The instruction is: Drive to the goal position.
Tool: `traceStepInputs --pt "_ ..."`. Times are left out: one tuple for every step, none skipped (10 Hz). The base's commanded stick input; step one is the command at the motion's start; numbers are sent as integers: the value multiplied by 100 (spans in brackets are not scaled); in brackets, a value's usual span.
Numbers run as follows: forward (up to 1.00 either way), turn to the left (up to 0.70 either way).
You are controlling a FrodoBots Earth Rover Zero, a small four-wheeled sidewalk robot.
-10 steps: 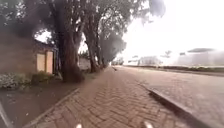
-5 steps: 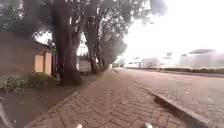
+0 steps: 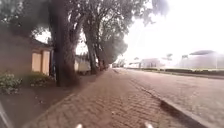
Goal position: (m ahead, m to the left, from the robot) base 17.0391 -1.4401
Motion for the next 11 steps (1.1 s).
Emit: traceStepInputs --pt "70 2" --pt "70 2" --pt "70 3" --pt "70 3" --pt "70 4" --pt "70 5" --pt "70 6" --pt "70 9" --pt "70 13" --pt "70 6" --pt "70 0"
